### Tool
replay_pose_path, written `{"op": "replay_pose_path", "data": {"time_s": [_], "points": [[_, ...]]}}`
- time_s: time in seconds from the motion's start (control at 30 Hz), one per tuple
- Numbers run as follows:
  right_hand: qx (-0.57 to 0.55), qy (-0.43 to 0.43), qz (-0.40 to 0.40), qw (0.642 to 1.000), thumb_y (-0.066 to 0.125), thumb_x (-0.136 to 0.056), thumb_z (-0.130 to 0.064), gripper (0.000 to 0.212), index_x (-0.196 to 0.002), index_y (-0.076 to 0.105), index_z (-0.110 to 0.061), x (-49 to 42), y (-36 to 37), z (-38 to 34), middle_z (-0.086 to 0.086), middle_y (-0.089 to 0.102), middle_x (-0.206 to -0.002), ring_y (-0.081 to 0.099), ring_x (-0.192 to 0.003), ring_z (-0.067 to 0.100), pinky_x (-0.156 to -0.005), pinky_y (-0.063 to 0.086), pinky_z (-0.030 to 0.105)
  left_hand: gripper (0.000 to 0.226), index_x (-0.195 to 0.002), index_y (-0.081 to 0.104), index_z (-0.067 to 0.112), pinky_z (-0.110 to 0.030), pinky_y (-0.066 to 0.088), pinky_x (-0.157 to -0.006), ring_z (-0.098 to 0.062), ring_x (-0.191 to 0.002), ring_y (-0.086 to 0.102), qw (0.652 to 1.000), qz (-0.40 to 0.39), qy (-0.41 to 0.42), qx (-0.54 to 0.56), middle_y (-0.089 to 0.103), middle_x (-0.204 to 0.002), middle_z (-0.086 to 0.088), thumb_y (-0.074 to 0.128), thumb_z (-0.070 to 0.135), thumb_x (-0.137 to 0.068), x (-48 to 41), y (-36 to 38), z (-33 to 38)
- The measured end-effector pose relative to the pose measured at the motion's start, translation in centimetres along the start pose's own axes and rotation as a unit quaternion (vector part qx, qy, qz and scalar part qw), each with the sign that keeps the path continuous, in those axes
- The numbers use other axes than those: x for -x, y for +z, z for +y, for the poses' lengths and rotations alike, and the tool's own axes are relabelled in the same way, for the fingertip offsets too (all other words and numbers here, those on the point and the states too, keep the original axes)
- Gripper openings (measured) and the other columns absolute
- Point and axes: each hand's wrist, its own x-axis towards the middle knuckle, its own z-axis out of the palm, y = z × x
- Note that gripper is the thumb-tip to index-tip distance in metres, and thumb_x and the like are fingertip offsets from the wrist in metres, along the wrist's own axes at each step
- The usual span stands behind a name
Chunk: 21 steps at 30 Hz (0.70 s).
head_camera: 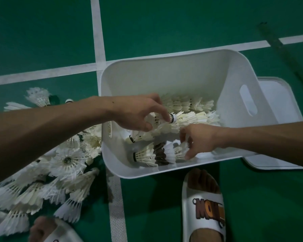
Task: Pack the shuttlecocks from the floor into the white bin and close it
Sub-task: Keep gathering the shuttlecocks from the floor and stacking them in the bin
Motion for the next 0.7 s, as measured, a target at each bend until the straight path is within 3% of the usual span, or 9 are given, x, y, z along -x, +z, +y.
{"op": "replay_pose_path", "data": {"time_s": [0.13,0.27,0.37,0.43,0.5,0.57,0.63,0.7], "points": [[-0.011,0.004,-0.004,1.000,0.081,-0.069,-0.043,0.058,-0.115,0.053,-0.019,-0.7,0.5,-0.3,0.000,0.063,-0.106,0.060,-0.094,0.020,-0.076,0.048,0.027,0.046,-0.126,0.053,0.039,-0.022,0.033,-0.096,-0.008,-0.115,0.043,1.000,-0.003,0.005,0.005,0.038,-0.132,0.006,0.063,0.018,-0.086,-0.4,-0.3,0.1],[-0.029,-0.014,-0.020,0.999,0.080,-0.069,-0.045,0.074,-0.128,0.046,-0.018,0.5,-0.6,-0.1,-0.001,0.057,-0.124,0.056,-0.104,0.017,-0.089,0.047,0.031,0.048,-0.124,0.052,0.040,-0.034,0.039,-0.102,-0.011,-0.117,0.044,1.000,-0.019,0.010,0.015,0.041,-0.131,0.004,0.065,0.017,-0.084,-0.5,-0.4,0.3],[-0.039,-0.016,-0.049,0.998,0.080,-0.071,-0.043,0.066,-0.125,0.052,-0.018,2.2,-2.1,0.5,-0.002,0.055,-0.129,0.056,-0.112,0.017,-0.094,0.047,0.029,0.048,-0.121,0.052,0.041,-0.037,0.041,-0.102,-0.012,-0.117,0.045,0.999,-0.028,0.021,0.022,0.043,-0.130,0.005,0.065,0.017,-0.082,-0.4,-0.3,0.2],[-0.045,-0.019,0.006,0.999,0.081,-0.068,-0.042,0.047,-0.104,0.062,-0.020,3.1,-3.5,0.9,-0.001,0.065,-0.114,0.063,-0.098,0.011,-0.084,0.052,0.026,0.047,-0.120,0.053,0.041,-0.038,0.040,-0.103,-0.012,-0.118,0.045,0.999,-0.028,0.028,0.029,0.044,-0.130,0.005,0.065,0.017,-0.081,-0.4,-0.3,0.1],[-0.077,-0.032,0.120,0.989,0.084,-0.063,-0.041,0.040,-0.089,0.060,-0.022,3.6,-4.7,1.2,-0.005,0.068,-0.097,0.065,-0.084,0.006,-0.073,0.053,0.024,0.046,-0.121,0.053,0.039,-0.037,0.038,-0.104,-0.009,-0.117,0.044,0.998,-0.027,0.039,0.037,0.045,-0.128,0.007,0.065,0.017,-0.082,-0.4,-0.3,0.1],[-0.152,-0.060,0.166,0.973,0.087,-0.056,-0.041,0.053,-0.096,0.055,-0.026,3.8,-5.2,0.6,-0.010,0.064,-0.103,0.063,-0.092,0.006,-0.078,0.053,0.025,0.046,-0.122,0.054,0.036,-0.037,0.037,-0.104,-0.008,-0.116,0.044,0.997,-0.020,0.058,0.044,0.046,-0.127,0.008,0.066,0.018,-0.082,-0.7,-0.4,0.5],[-0.184,-0.095,0.156,0.966,0.088,-0.053,-0.041,0.071,-0.110,0.046,-0.032,3.9,-5.3,-0.3,-0.011,0.059,-0.117,0.059,-0.102,0.006,-0.086,0.051,0.025,0.046,-0.122,0.055,0.034,-0.038,0.038,-0.103,-0.009,-0.115,0.046,0.995,-0.008,0.079,0.063,0.048,-0.128,0.007,0.066,0.019,-0.081,-0.9,-0.5,1.3],[-0.204,-0.114,0.153,0.960,0.089,-0.055,-0.037,0.077,-0.113,0.037,-0.035,3.8,-5.2,-0.8,-0.008,0.063,-0.114,0.062,-0.098,0.006,-0.083,0.051,0.023,0.047,-0.122,0.056,0.030,-0.037,0.040,-0.102,-0.010,-0.114,0.049,0.992,0.019,0.091,0.081,0.049,-0.130,0.006,0.066,0.022,-0.076,-1.3,-0.7,1.9]]}}
